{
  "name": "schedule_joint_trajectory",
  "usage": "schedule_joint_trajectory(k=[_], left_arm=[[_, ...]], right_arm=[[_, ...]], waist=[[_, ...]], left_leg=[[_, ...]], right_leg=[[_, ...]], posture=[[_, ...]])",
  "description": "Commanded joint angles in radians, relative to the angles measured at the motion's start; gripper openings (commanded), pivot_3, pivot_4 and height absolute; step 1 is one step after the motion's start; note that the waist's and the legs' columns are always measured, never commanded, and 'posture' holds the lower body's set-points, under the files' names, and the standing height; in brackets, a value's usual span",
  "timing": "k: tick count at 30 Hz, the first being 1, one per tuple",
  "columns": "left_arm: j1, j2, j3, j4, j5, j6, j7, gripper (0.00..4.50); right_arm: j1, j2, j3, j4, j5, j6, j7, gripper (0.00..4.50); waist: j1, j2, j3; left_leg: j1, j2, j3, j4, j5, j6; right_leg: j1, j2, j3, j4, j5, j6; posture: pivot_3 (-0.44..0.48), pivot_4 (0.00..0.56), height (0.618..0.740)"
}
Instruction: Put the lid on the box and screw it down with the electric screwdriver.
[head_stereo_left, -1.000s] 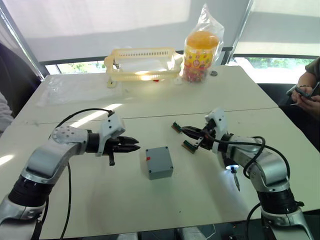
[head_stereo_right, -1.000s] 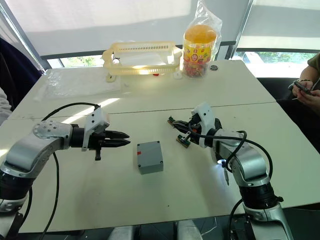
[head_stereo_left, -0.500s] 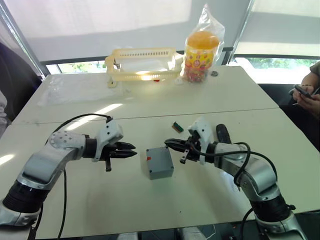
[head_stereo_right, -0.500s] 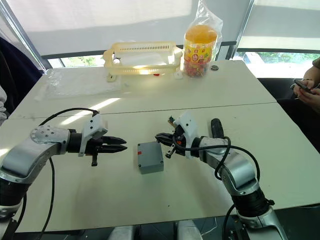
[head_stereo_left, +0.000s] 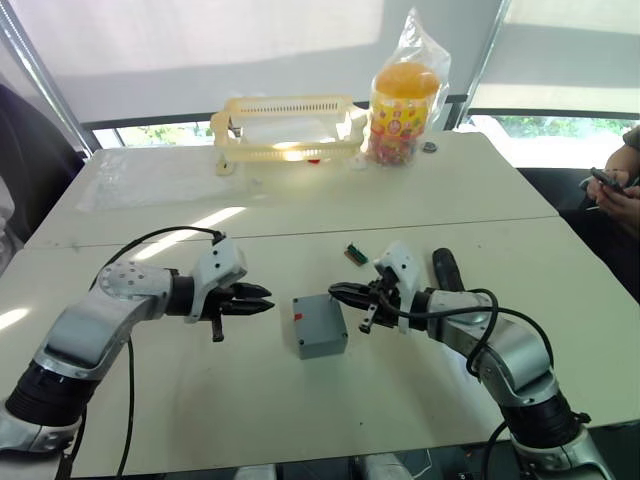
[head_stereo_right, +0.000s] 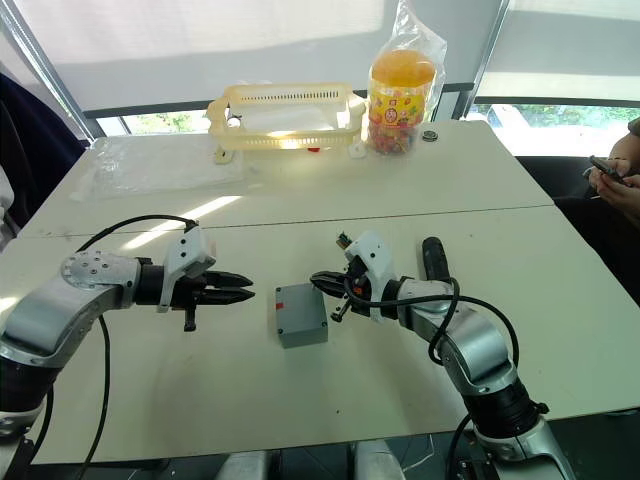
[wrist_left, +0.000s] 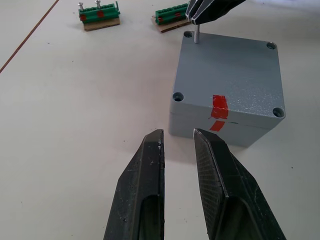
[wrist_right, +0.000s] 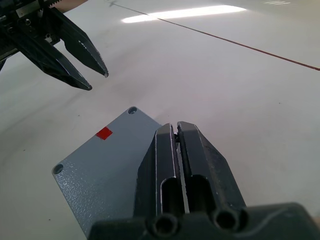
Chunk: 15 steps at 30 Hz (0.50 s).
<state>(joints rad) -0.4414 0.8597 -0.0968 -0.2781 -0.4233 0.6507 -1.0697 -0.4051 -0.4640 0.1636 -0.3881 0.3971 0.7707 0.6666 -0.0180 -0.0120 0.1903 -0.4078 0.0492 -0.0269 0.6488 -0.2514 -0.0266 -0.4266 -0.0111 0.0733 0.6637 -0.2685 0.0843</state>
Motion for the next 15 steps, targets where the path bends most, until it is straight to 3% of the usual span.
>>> schedule_joint_trajectory(k=[1, 15], left_arm=[[-0.018, 0.002, 0.013, -0.024, -0.005, 0.002, 0.000, 0.94], [-0.024, -0.001, 0.006, -0.027, -0.004, 0.008, 0.004, 0.94]], right_arm=[[-0.016, -0.011, -0.027, -0.010, 0.003, -0.020, 0.001, 0.05], [-0.016, -0.008, -0.014, 0.029, -0.017, -0.053, 0.001, 0.05]], waist=[[0.000, 0.000, 0.000], [0.000, 0.000, 0.000]], left_leg=[[0.000, 0.000, 0.000, 0.000, 0.000, 0.000], [0.000, 0.000, 0.000, 0.000, 0.000, 0.000]], right_leg=[[0.000, 0.000, 0.000, 0.000, 0.000, 0.000], [0.000, 0.000, 0.000, 0.000, 0.000, 0.000]], posture=[[0.000, 0.150, 0.740], [0.000, 0.150, 0.740]])
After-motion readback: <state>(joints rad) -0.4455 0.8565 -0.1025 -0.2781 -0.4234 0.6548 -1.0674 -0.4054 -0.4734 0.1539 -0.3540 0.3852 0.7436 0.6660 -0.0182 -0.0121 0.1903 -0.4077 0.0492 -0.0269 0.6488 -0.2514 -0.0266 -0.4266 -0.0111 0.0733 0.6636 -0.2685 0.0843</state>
